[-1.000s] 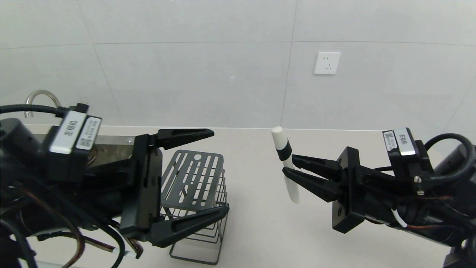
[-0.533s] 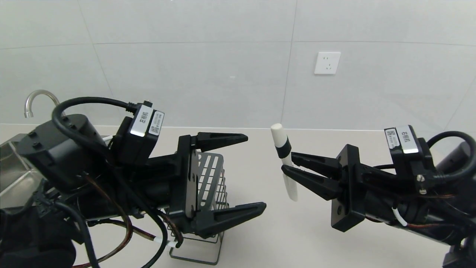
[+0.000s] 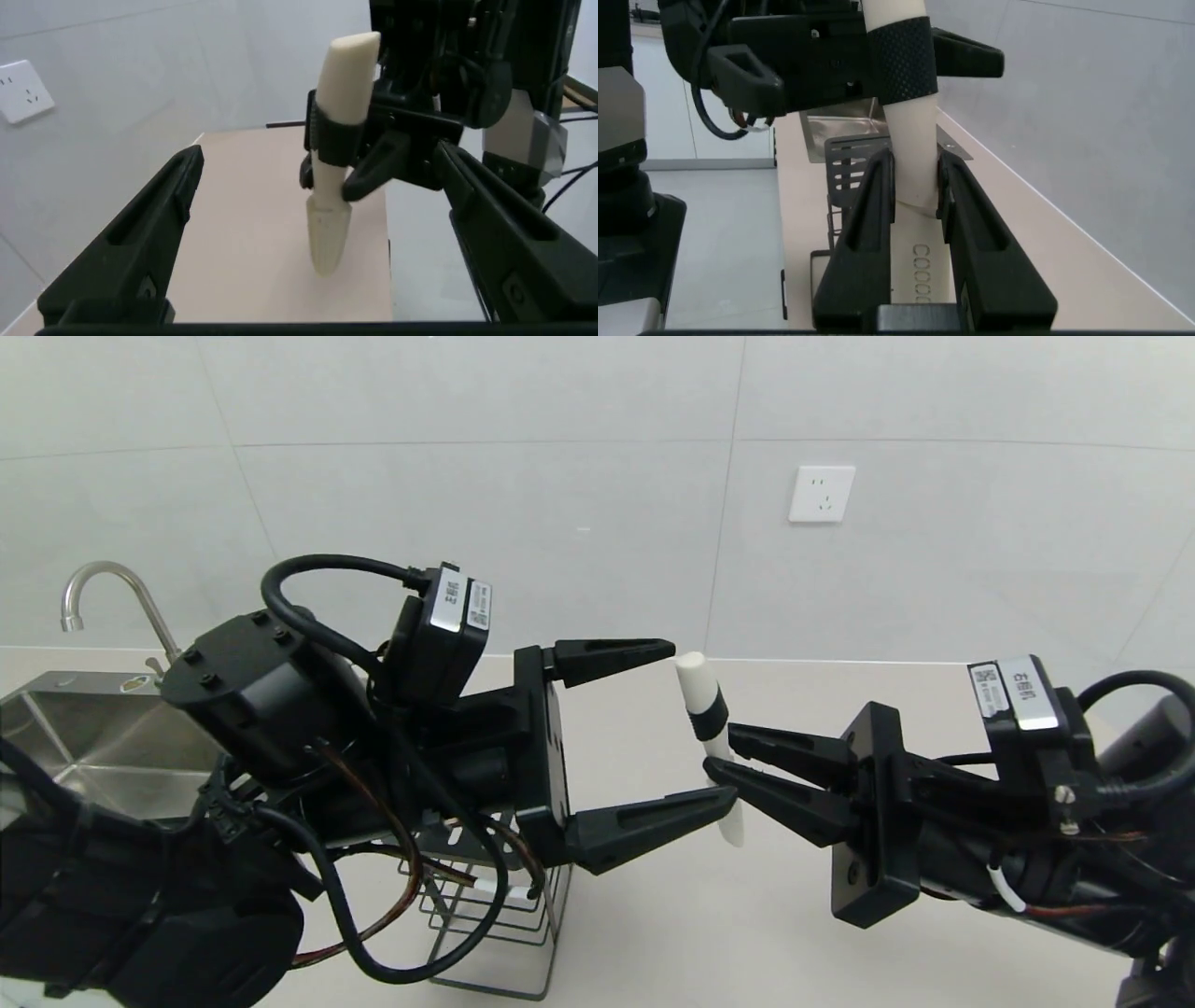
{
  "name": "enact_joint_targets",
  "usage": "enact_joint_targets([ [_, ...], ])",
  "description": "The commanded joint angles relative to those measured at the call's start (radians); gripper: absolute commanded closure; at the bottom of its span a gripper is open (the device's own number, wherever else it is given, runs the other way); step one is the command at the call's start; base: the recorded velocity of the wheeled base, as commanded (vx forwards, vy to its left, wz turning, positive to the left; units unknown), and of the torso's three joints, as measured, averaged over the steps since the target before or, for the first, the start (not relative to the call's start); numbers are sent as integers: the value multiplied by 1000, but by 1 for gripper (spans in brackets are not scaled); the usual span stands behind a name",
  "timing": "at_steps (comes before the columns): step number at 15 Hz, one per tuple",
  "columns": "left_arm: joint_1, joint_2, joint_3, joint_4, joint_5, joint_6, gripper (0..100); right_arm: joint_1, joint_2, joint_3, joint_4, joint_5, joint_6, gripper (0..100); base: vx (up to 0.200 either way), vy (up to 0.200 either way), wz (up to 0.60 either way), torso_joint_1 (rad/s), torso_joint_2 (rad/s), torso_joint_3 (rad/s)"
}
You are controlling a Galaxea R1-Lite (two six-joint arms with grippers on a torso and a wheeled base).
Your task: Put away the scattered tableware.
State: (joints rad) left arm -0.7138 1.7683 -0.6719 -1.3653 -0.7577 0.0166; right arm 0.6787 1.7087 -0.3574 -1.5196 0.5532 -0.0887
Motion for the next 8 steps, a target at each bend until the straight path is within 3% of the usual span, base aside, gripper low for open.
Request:
enact_joint_targets([
  [1, -21, 40, -20, -21, 1, -27, 0, 2, -4, 2, -2, 1, 0, 100, 0, 0, 0, 0, 0, 0],
  [3, -33, 76, -52, -72, 12, -72, 0, 1, -6, 0, -4, 1, 0, 100, 0, 0, 0, 0, 0, 0],
  [8, -45, 120, -90, -129, 29, -107, 0, -1, -14, -5, -4, 1, 0, 100, 0, 0, 0, 0, 0, 0],
])
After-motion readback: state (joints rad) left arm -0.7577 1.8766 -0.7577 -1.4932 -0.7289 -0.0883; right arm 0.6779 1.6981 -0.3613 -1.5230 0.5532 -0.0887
